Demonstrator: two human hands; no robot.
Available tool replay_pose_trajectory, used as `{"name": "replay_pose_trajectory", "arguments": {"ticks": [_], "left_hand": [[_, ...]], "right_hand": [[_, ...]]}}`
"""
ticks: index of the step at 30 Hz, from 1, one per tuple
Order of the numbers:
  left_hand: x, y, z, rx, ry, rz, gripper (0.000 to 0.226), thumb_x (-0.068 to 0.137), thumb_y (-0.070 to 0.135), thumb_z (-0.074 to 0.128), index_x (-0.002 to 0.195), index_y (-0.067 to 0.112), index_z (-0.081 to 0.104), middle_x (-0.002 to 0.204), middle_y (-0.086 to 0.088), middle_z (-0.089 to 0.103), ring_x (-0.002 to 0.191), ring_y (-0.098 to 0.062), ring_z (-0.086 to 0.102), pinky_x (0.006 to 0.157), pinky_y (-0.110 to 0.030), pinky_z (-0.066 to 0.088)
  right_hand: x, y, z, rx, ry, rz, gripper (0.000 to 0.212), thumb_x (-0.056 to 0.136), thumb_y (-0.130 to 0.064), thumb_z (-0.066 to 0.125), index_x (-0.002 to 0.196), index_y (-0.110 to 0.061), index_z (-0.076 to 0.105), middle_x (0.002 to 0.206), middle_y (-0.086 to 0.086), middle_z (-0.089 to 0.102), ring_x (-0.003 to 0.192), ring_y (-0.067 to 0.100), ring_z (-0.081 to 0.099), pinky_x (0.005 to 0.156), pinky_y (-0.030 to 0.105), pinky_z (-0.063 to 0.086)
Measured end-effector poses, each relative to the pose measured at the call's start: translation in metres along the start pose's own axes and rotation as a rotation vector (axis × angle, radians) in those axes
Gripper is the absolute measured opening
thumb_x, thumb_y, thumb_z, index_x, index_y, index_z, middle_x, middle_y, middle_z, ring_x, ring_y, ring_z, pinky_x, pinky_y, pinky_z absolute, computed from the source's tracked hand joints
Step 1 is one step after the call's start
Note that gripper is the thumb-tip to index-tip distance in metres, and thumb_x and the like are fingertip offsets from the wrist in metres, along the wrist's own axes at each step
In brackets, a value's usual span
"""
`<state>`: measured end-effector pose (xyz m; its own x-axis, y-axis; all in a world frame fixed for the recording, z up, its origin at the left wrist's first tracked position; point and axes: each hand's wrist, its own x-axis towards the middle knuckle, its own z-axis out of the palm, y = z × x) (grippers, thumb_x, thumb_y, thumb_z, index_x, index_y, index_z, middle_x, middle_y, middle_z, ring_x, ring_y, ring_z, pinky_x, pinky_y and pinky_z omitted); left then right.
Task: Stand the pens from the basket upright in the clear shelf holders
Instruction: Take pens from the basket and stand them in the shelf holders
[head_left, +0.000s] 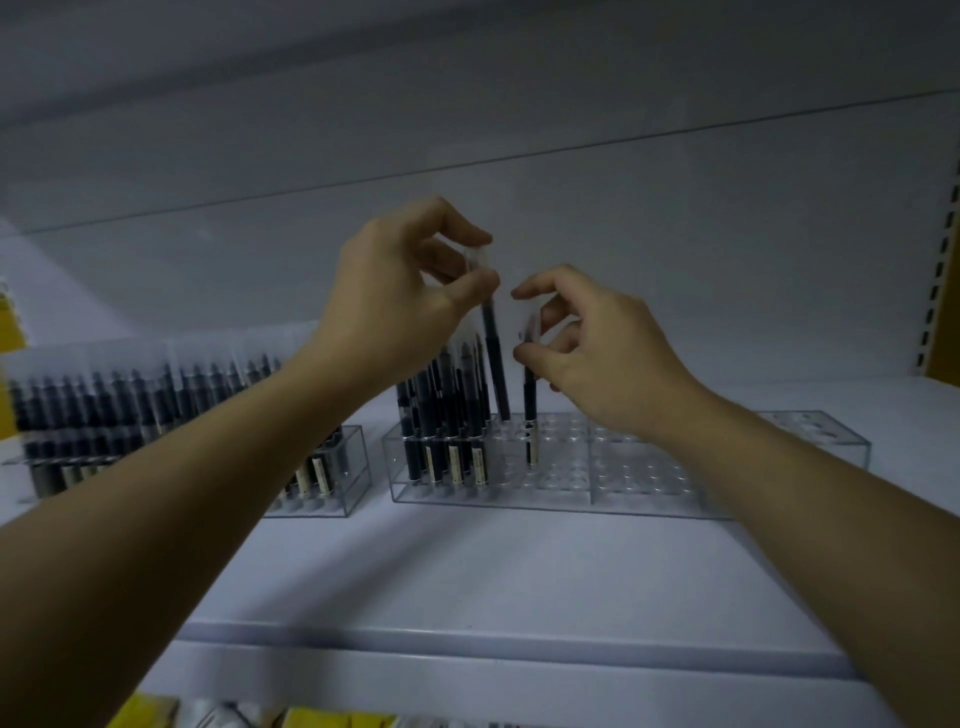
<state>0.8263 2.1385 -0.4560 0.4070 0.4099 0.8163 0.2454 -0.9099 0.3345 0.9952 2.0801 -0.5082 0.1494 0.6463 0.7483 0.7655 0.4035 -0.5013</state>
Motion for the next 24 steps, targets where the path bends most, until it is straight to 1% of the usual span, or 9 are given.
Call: {"name": "replay_pose_trajectory", "arguments": {"ticks": [4,6,8,10,13,16,19,21,24], "left_hand": [[-0.007,-0.002,0.008,0.061,-0.093,-0.018,0.019,0.085,0.028,0.071,0.101,0.029,0.060,0.086,0.013,0.067,0.075,0.005,0.064,0.067,-0.008,0.047],[-0.006,-0.003,0.011,0.079,-0.114,-0.031,0.018,0.085,0.028,0.070,0.100,0.030,0.059,0.086,0.013,0.066,0.074,0.007,0.062,0.059,-0.005,0.046],[-0.003,-0.003,0.013,0.089,-0.124,-0.031,0.019,0.085,0.028,0.070,0.100,0.029,0.059,0.086,0.014,0.065,0.077,0.010,0.060,0.057,0.000,0.043],[0.000,-0.003,0.015,0.119,-0.154,-0.038,0.021,0.085,0.028,0.070,0.102,0.029,0.058,0.088,0.014,0.065,0.077,0.010,0.060,0.058,-0.004,0.042],[0.005,-0.006,0.017,0.136,-0.193,-0.059,0.023,0.085,0.026,0.070,0.103,0.029,0.056,0.088,0.016,0.063,0.081,0.009,0.058,0.062,-0.006,0.036],[0.008,-0.009,0.020,0.176,-0.188,-0.048,0.022,0.085,0.028,0.071,0.102,0.028,0.058,0.094,0.017,0.060,0.087,0.002,0.056,0.067,-0.008,0.035],[0.007,-0.009,0.022,0.264,-0.207,-0.034,0.018,0.084,0.031,0.071,0.091,0.032,0.055,0.101,0.014,0.053,0.100,-0.005,0.049,0.081,-0.022,0.037],[0.007,-0.010,0.020,0.261,-0.250,-0.042,0.019,0.084,0.029,0.071,0.089,0.032,0.054,0.096,0.015,0.056,0.097,-0.005,0.055,0.079,-0.018,0.040],[0.008,-0.012,0.014,0.282,-0.275,-0.043,0.017,0.084,0.026,0.072,0.095,0.026,0.059,0.093,0.012,0.062,0.090,-0.006,0.059,0.071,-0.010,0.041]], "right_hand": [[-0.002,-0.002,-0.002,-0.072,-0.045,0.012,0.039,0.086,-0.023,0.070,0.117,-0.036,0.052,0.089,-0.011,0.061,0.070,0.010,0.065,0.069,0.030,0.056],[-0.005,-0.005,-0.004,-0.124,-0.083,0.030,0.045,0.087,-0.027,0.068,0.124,-0.039,0.046,0.091,-0.013,0.060,0.075,0.009,0.064,0.071,0.030,0.053],[-0.009,-0.007,-0.004,-0.196,-0.136,0.052,0.056,0.088,-0.033,0.065,0.134,-0.043,0.034,0.094,-0.013,0.060,0.079,0.010,0.063,0.075,0.033,0.054],[-0.014,-0.009,-0.001,-0.265,-0.177,0.074,0.067,0.089,-0.033,0.062,0.140,-0.046,0.020,0.095,-0.007,0.064,0.079,0.014,0.064,0.076,0.038,0.056],[-0.018,-0.010,0.005,-0.295,-0.184,0.084,0.075,0.091,-0.026,0.058,0.144,-0.047,0.008,0.085,0.001,0.069,0.070,0.018,0.065,0.071,0.041,0.057],[-0.018,-0.009,0.007,-0.273,-0.168,0.077,0.076,0.091,-0.020,0.056,0.145,-0.045,0.008,0.080,0.005,0.069,0.067,0.020,0.065,0.068,0.043,0.057],[-0.018,-0.007,0.007,-0.226,-0.172,0.068,0.078,0.089,-0.015,0.057,0.145,-0.044,0.012,0.076,0.004,0.067,0.063,0.018,0.064,0.063,0.040,0.057],[-0.017,-0.004,0.008,-0.195,-0.169,0.055,0.077,0.089,-0.013,0.058,0.144,-0.044,0.015,0.075,0.001,0.066,0.060,0.014,0.062,0.060,0.033,0.055],[-0.015,0.002,0.008,-0.162,-0.160,0.038,0.077,0.088,-0.013,0.060,0.143,-0.046,0.017,0.077,-0.005,0.063,0.061,0.008,0.061,0.059,0.021,0.051]]}}
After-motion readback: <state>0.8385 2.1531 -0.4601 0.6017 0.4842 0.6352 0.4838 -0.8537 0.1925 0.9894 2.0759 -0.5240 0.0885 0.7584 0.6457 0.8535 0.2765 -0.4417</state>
